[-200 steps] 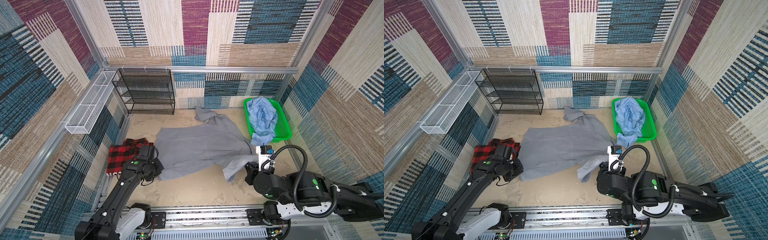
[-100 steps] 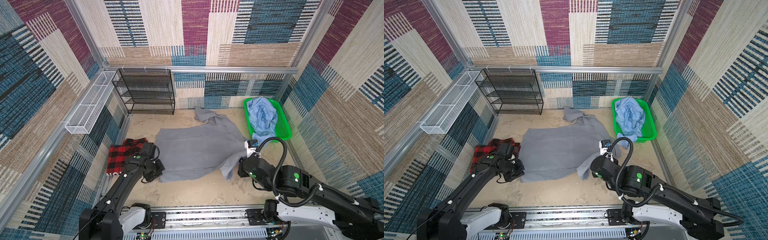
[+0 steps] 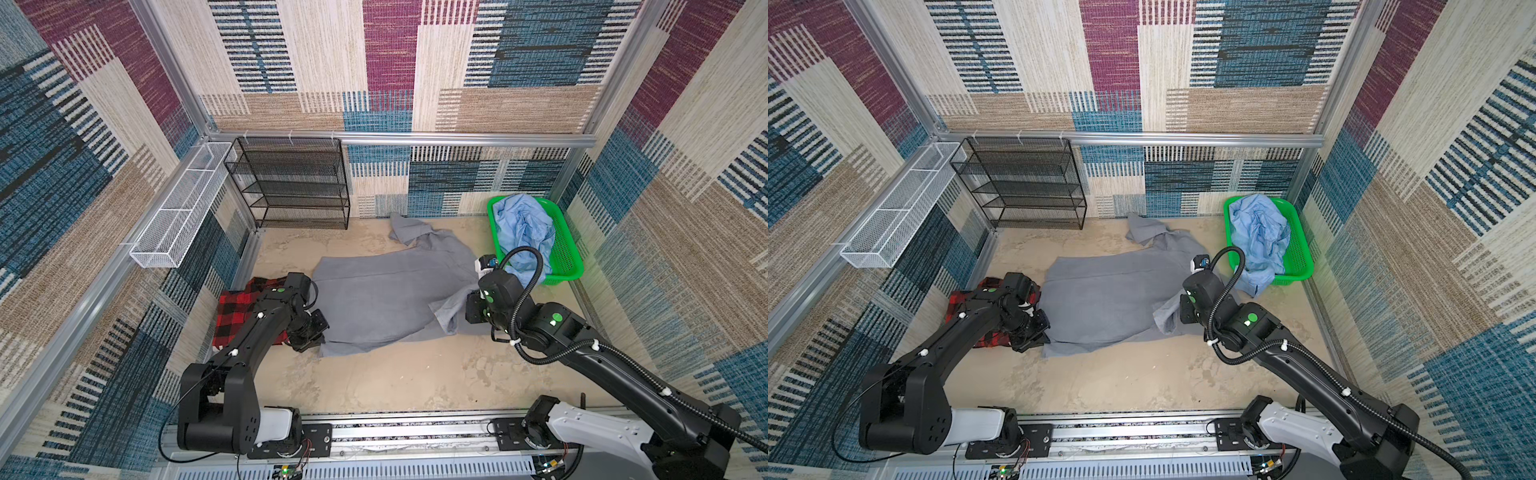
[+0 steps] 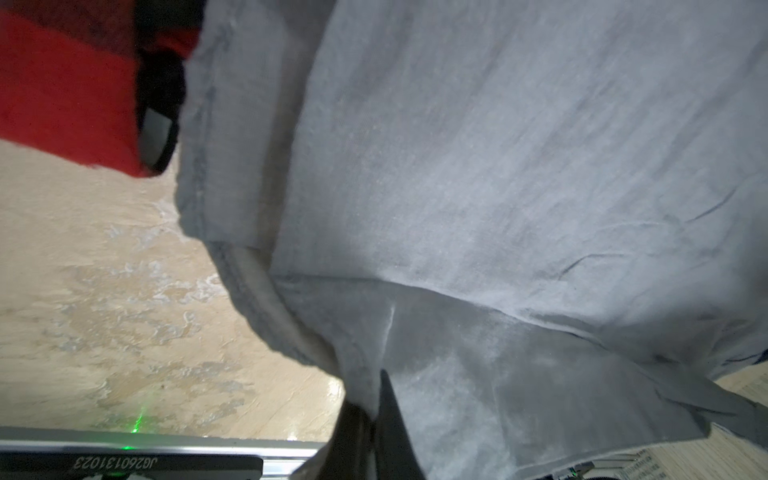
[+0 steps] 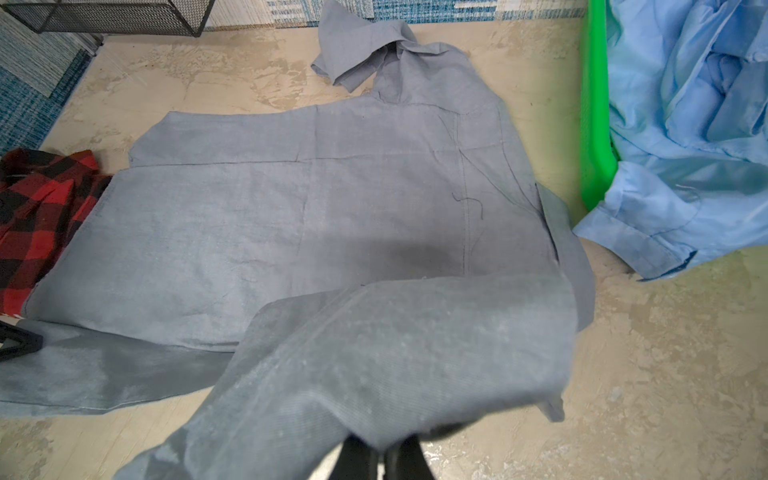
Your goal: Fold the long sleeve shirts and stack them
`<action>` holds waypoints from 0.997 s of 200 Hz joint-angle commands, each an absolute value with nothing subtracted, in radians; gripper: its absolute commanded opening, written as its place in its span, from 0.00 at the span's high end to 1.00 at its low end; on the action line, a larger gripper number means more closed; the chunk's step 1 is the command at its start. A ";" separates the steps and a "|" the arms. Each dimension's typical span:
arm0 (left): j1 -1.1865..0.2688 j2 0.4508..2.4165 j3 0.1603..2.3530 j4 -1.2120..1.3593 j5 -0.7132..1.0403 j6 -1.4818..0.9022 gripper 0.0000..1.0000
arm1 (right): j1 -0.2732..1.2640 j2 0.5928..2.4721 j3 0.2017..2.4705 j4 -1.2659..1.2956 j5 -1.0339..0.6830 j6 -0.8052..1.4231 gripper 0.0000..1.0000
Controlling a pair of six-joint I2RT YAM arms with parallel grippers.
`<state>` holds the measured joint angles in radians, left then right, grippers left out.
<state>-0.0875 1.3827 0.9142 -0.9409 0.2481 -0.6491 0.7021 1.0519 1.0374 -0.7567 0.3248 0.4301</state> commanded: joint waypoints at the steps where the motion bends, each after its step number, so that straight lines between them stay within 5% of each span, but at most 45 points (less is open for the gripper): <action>1: -0.077 1.414 0.933 -0.962 0.278 -0.605 0.95 | 0.662 1.091 1.051 -0.659 0.276 0.368 1.00; 35: -0.050 1.446 0.970 -0.985 0.295 -0.582 0.69 | 0.604 1.156 1.048 -0.602 0.248 0.341 1.00; 81: -0.019 1.429 1.047 -1.054 0.280 -0.547 0.49 | 0.550 1.235 1.038 -0.546 0.229 0.309 1.00; 199: 0.064 1.333 1.083 -1.010 0.339 -0.589 0.32 | 0.441 1.484 1.112 -0.436 0.150 0.302 1.00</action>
